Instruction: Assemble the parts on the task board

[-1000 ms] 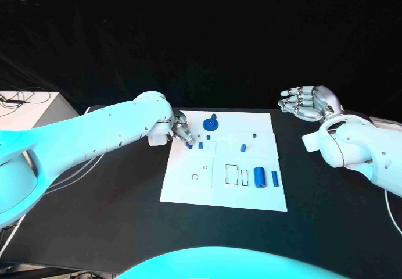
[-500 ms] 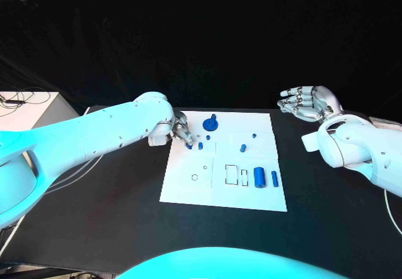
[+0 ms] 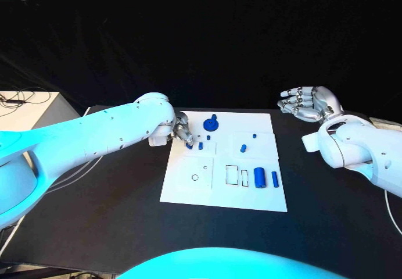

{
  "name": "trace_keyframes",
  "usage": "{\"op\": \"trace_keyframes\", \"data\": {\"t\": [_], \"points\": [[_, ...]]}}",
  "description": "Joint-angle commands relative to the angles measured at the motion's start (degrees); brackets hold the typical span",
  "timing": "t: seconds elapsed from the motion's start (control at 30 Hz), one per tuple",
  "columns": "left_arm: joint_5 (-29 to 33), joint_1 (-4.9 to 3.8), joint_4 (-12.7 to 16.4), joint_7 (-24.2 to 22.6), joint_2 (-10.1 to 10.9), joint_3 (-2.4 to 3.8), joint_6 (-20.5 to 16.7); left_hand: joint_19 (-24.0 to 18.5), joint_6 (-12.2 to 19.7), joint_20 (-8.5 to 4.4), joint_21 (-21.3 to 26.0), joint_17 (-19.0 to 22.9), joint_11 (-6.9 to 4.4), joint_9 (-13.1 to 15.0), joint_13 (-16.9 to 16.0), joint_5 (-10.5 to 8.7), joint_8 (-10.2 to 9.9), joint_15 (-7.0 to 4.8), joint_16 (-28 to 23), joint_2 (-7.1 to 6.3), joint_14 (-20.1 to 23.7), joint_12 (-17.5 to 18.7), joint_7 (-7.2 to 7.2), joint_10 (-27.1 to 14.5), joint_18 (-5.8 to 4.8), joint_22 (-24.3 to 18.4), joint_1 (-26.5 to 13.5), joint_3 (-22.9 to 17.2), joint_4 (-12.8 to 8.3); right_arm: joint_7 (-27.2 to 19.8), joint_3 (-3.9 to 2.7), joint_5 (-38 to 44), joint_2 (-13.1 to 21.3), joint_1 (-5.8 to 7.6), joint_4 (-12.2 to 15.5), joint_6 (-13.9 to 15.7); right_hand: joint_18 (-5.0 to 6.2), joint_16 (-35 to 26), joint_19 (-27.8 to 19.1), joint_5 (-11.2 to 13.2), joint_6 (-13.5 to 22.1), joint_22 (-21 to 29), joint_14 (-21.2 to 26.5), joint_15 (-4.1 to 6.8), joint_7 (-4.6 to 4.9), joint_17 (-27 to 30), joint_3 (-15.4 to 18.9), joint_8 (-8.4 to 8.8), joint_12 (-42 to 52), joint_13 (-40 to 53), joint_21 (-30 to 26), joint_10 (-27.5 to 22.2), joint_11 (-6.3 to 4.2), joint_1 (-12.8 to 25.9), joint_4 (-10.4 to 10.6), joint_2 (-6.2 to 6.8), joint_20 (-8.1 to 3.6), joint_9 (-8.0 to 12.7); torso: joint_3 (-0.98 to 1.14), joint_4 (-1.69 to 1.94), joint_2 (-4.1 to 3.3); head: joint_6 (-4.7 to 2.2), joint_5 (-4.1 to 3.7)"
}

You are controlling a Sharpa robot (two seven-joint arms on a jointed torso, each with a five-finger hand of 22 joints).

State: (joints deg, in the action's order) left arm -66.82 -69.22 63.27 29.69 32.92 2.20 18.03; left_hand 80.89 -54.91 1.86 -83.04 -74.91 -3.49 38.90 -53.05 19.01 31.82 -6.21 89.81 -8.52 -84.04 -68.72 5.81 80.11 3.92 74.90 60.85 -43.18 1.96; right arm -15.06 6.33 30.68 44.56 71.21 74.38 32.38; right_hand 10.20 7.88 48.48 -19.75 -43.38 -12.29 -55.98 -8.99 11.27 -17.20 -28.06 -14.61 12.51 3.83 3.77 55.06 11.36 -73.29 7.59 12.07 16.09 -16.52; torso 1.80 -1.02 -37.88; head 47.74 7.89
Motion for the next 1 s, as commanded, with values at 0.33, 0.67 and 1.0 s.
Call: {"op": "trace_keyframes", "data": {"t": [0.33,0.67,1.0], "points": [[1.4,0.35,0.8,-0.1,0.0,-0.27,2.3,0.3,-8.3,0.25,-0.2,-15.1,-0.99,19.0,-0.2,-0.2,7.5,-0.47,0.2,0.88,-6.0,-0.2,-6.95,1.9,-0.92,3.0,-0.5,-0.9,-0.3,-0.6,-0.03,0.1,0.0,-0.02,0.1,-0.9,0.31,-0.2,-0.4,-0.2,0.1,0.1,-0.1,-0.29,4.05,0.1,0.3,0.19,-0.1,-0.1,-0.1,-0.1,0.26,0.5,0.0,-0.15,-0.16,0.1,0.06,-0.02,0.02,0.1,-0.09],[1.6,0.36,0.7,-0.1,0.0,-0.3,2.4,0.3,-8.7,0.52,-0.2,-15.1,-1.05,19.4,-0.2,-0.63,7.0,-0.51,0.2,0.39,-6.0,0.0,-7.05,2.0,-0.91,3.0,-3.2,1.5,1.8,-0.6,-0.03,0.1,0.1,-0.02,0.0,-1.2,0.3,-0.3,-0.5,-0.3,0.1,0.3,-0.1,-0.31,4.05,0.2,0.4,0.18,0.0,-0.1,-0.1,-0.1,0.27,0.5,0.0,-0.17,-0.14,0.1,0.05,-0.02,0.01,0.07,-0.14],[1.3,0.37,0.6,-0.1,-0.1,-0.3,1.7,0.4,-8.9,0.62,-0.2,-15.1,-1.18,19.9,-0.1,-1.24,6.5,-0.64,0.2,-0.05,-6.0,0.2,-7.19,2.0,-0.9,3.0,-5.6,4.8,4.3,-0.6,-0.03,0.1,0.1,-0.02,0.0,-1.3,0.3,-0.3,-0.5,-0.3,0.1,0.3,-0.1,-0.32,4.04,0.2,0.4,0.18,0.0,-0.1,-0.1,-0.1,0.27,0.5,0.0,-0.17,-0.13,0.2,0.05,-0.05,-0.01,0.01,-0.15]]}}
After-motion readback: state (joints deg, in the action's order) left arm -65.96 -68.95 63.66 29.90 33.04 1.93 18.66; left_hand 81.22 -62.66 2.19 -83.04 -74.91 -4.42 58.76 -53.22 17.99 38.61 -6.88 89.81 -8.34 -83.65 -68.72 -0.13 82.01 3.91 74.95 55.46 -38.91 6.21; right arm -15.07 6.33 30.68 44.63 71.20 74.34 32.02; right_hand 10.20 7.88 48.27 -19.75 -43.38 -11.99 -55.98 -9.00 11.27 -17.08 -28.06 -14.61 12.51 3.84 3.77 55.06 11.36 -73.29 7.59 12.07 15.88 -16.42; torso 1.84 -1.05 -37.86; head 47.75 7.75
